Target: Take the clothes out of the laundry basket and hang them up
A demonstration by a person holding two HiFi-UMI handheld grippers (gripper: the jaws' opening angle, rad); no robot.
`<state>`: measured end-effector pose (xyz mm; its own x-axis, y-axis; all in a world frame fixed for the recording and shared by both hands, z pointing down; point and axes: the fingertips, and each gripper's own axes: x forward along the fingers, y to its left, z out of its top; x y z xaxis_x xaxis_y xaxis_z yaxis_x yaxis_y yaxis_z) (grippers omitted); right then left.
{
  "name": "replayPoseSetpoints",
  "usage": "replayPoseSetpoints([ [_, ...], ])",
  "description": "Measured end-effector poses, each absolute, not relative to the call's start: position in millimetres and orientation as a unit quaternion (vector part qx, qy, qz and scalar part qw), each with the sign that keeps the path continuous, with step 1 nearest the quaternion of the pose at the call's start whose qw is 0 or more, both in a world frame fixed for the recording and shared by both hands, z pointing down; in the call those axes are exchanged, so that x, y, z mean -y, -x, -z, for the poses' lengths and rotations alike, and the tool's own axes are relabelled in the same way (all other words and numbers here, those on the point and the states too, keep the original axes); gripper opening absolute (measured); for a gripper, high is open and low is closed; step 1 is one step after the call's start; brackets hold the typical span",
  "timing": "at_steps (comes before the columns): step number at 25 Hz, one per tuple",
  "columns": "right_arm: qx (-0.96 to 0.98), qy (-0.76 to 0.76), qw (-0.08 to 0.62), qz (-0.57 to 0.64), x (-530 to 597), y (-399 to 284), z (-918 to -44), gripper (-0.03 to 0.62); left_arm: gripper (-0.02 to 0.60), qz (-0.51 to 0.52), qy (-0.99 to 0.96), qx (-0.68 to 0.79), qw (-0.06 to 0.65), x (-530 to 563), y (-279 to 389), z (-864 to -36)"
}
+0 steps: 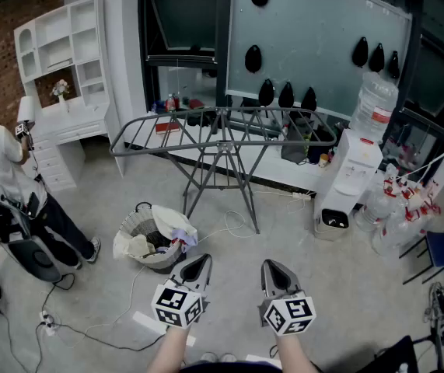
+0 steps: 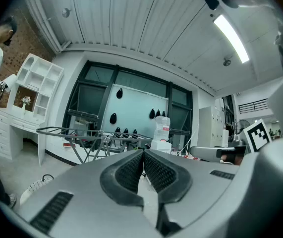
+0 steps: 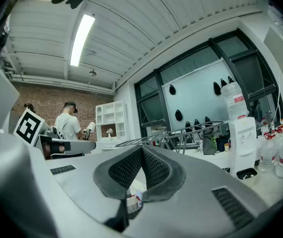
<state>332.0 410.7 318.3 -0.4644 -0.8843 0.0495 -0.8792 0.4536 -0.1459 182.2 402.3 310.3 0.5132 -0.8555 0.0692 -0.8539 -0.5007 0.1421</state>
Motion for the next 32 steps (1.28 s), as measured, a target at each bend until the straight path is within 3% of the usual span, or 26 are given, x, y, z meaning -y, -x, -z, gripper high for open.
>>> replayPoseSetpoints([
  [24, -0.854, 0.512, 0.028, 0.092, -433.9, -326.9, -324.3, 0.003, 0.025, 0.000, -0.881, 0.464, 0.096, -420.9, -192.3, -323.5],
  [26, -0.856, 0.507, 0.034, 0.093, -433.3, -327.0, -325.2, 0.067, 0.050, 0.003, -0.880, 0.465, 0.096, -420.2, -191.4, -323.8],
  [30, -0.854, 0.507, 0.052, 0.107, -432.3, -325.5, -325.4, 0.187, 0.177, 0.013, -0.876, 0.471, 0.099, -419.6, -182.6, -322.6],
  [32, -0.853, 0.506, 0.055, 0.113, -431.1, -323.8, -325.9, 0.201, 0.196, 0.015, -0.875, 0.474, 0.099, -418.6, -178.1, -321.8],
])
